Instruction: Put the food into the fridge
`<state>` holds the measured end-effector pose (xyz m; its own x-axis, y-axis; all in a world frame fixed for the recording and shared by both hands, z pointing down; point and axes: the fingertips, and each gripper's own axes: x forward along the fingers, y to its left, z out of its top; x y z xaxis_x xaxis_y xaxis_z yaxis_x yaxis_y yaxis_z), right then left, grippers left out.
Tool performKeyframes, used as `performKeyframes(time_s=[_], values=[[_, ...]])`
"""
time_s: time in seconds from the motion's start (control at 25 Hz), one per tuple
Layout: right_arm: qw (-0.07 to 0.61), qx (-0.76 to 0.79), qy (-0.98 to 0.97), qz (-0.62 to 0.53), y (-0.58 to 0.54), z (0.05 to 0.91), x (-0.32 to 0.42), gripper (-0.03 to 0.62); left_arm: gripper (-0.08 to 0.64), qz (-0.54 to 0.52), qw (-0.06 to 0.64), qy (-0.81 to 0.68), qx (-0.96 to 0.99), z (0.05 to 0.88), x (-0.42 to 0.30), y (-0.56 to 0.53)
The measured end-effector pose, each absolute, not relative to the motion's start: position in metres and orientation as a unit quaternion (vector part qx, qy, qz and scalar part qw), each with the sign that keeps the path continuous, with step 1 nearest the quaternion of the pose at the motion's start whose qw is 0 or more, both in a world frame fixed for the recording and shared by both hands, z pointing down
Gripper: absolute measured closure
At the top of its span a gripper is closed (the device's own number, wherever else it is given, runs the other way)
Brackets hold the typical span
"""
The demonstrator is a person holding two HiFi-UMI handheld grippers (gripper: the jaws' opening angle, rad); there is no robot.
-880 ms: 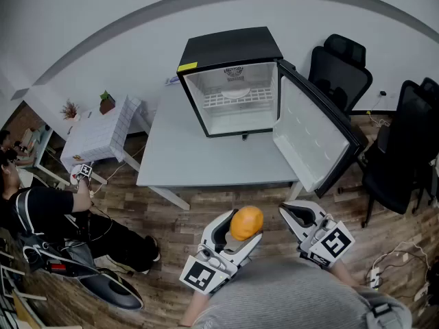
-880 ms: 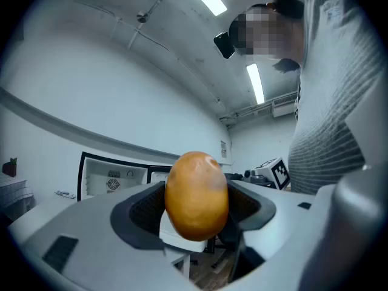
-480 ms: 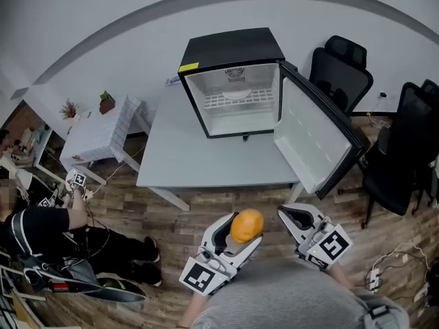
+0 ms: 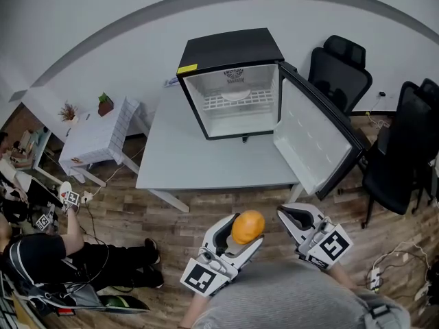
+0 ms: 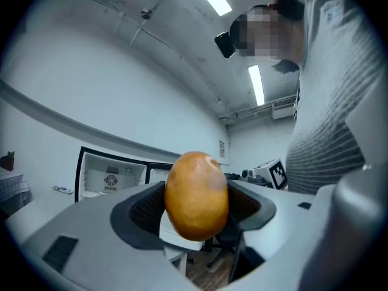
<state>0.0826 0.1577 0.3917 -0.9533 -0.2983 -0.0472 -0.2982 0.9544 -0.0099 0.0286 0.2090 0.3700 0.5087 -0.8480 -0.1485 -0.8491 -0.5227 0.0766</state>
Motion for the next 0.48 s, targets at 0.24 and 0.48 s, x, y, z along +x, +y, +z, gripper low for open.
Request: performKeyframes(time_s=[0.24, 0.48], values=[[0.030, -0.138, 0.990, -0.004, 0.159, 0.391, 0.082, 0.580, 0.247, 0.081, 0.005, 0.490, -0.868, 0.368, 0.032, 0.207], [0.029, -0.158, 0.987, -0.010, 0.146, 0.393, 0.090, 0.580, 0.247, 0.081, 0.005, 0.494, -0.866, 0.367, 0.036, 0.203]])
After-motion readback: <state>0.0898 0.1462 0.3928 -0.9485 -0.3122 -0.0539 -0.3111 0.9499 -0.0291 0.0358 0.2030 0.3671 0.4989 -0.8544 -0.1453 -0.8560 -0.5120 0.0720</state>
